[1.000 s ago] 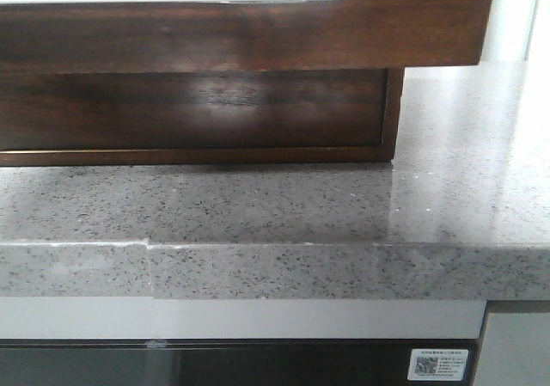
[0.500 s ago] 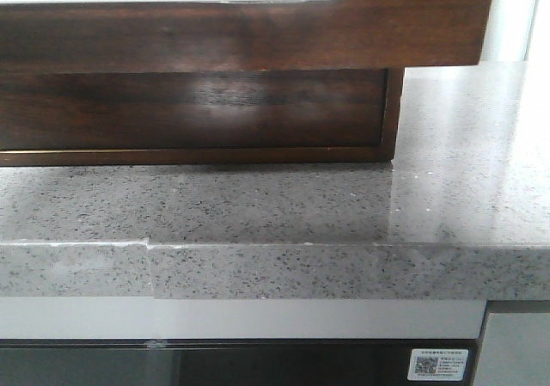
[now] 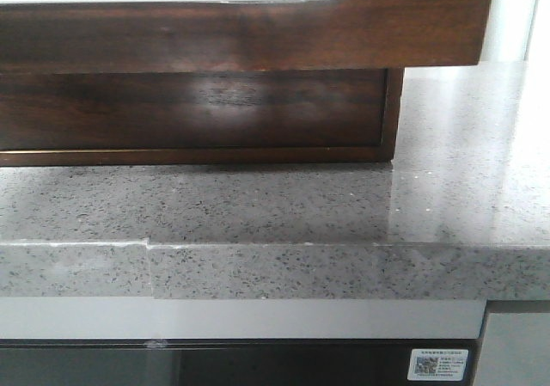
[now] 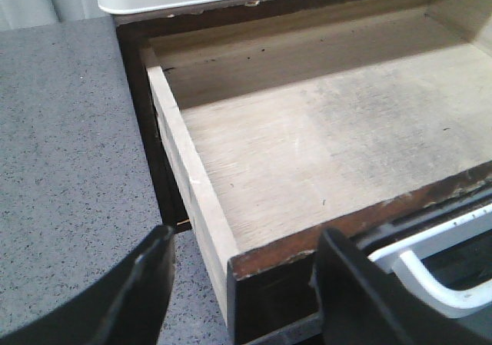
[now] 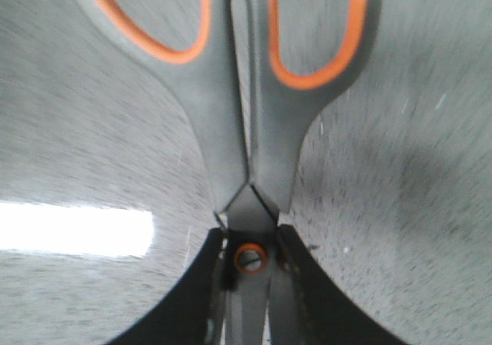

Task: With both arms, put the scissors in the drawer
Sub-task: 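Lift the scissors with the right gripper and carry them over the drawer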

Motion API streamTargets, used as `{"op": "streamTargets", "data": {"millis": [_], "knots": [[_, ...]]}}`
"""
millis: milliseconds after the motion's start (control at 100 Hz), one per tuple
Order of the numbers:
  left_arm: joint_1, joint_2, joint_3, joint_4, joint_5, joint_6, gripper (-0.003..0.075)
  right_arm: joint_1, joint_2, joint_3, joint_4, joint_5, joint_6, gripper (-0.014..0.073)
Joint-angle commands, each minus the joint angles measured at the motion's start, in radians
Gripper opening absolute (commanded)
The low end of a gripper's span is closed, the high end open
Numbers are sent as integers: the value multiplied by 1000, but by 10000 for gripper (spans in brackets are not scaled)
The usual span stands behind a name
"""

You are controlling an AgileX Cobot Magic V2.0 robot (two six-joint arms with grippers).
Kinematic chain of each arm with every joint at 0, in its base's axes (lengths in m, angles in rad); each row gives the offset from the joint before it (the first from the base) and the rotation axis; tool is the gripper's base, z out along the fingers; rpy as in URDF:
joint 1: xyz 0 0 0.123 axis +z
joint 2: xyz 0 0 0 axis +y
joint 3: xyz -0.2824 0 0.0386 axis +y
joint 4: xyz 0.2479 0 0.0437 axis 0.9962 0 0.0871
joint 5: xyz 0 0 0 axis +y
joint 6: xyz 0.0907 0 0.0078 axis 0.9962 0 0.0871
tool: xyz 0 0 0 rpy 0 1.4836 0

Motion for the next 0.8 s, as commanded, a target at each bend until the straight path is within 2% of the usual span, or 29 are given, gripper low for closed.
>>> {"op": "streamTargets", "data": {"millis": [0,140,260,500,630,790], "knots": [[-8,16,-26,-24,-67,-10,388,49,-113,-83,7,-24,-12,0],[-8,16,-26,-24,-67,-10,388,160,-202,-167,7,-36,-22,0],[-8,16,-26,-24,-67,-10,388,281,-262,-213,39,-71,-80,0],[-8,16,-26,-24,-67,-10,388,542,-300,-215,231,-110,-348,0],[-8,16,-26,-24,-67,-10,388,677,-266,-215,231,-102,-467,0],[-8,16,-26,-24,-67,-10,388,783,-193,-215,231,-66,-605,0]]}}
